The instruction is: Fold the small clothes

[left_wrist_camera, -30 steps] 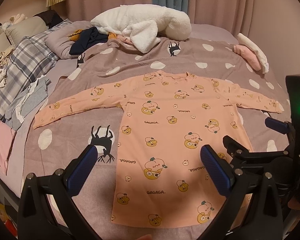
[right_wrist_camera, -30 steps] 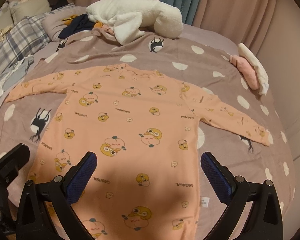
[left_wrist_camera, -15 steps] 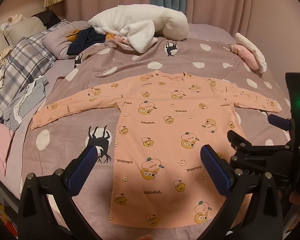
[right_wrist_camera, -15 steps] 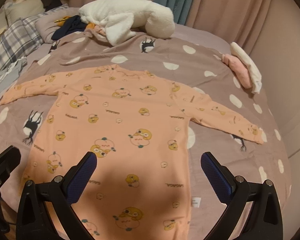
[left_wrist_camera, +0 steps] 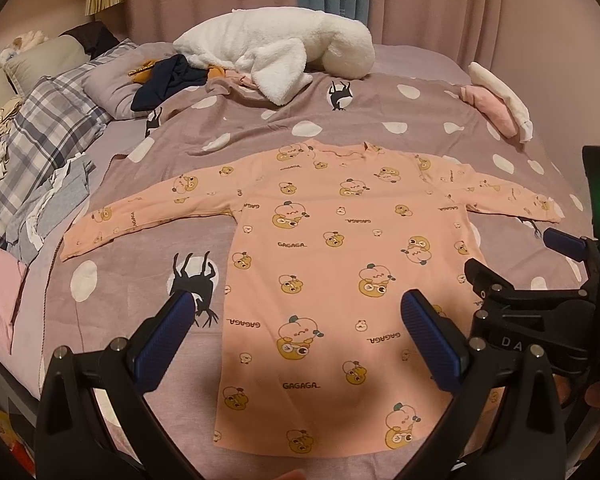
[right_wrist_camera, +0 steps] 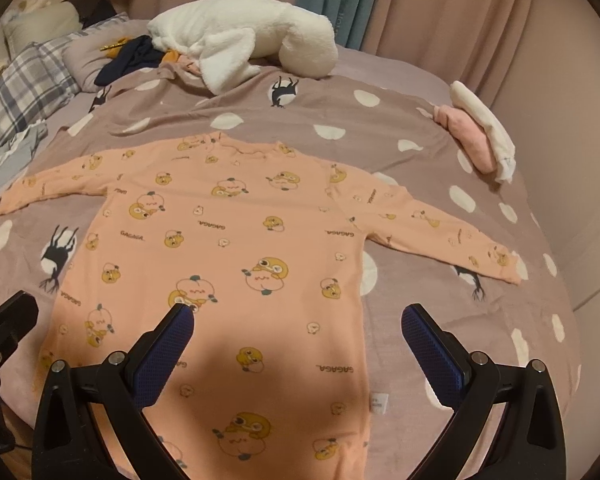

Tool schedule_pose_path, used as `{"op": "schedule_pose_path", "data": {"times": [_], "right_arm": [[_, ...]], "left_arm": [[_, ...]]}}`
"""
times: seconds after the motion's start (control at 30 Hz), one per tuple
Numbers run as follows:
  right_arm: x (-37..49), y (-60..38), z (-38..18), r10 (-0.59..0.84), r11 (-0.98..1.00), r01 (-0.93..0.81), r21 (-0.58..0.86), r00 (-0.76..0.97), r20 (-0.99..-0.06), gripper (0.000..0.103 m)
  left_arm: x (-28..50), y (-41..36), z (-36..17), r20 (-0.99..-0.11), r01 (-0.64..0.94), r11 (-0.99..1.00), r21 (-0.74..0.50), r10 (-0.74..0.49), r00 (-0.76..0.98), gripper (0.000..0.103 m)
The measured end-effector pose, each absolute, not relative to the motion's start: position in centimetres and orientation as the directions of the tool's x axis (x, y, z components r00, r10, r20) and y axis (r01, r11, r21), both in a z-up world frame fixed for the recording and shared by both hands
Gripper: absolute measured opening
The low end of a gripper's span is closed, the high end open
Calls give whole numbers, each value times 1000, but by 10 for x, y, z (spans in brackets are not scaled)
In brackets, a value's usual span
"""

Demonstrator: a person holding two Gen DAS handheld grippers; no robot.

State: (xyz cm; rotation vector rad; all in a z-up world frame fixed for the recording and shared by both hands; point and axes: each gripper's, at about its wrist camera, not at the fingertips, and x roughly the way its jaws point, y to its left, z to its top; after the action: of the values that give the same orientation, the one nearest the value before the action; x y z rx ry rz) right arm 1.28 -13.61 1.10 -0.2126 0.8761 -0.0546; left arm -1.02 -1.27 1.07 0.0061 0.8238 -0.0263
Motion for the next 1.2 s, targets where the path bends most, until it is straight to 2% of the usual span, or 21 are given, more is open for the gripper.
{"op": "schedule_pose_path", "data": {"times": [0.43, 0.6, 0.67, 0.8, 0.9, 0.97, 1.07, 1.13, 1.2], "right_arm": [[10, -151, 13, -156, 978, -6, -208, 639, -753, 103], [10, -169, 9, -70, 993, -26, -116, 658, -750, 103], [12, -190, -5, 19, 997, -69, -35, 654, -756, 103], [35, -255, -23, 115, 990, -8, 144, 642, -758, 103], [61, -333, -33, 114, 964, 104, 243, 664, -739, 103], [78, -404, -52, 82, 917, 246, 313, 654, -752, 103], [90, -494, -94, 167, 753, 414, 511, 631, -758, 103], [85, -538, -111, 294, 578, 369, 728, 738, -607, 103], [84, -559, -110, 319, 505, 295, 811, 809, -493, 103]], "left_arm": [[-7, -27, 8, -739, 47, 999, 7, -26, 674, 103], [-4, -28, 6, -740, 48, 999, 11, -24, 672, 103], [2, -26, 4, -733, 24, 1000, 5, -13, 680, 103], [15, -22, 1, -726, -24, 999, -31, -6, 688, 103], [26, -23, -3, -729, -38, 999, -39, -3, 685, 103], [37, -26, -10, -740, -57, 998, -21, 23, 673, 103], [53, -31, -23, -755, -69, 998, 11, 54, 653, 103], [63, -33, -33, -769, -83, 996, 24, 72, 635, 103], [74, -36, -46, -787, -93, 995, 34, 84, 612, 103]]}}
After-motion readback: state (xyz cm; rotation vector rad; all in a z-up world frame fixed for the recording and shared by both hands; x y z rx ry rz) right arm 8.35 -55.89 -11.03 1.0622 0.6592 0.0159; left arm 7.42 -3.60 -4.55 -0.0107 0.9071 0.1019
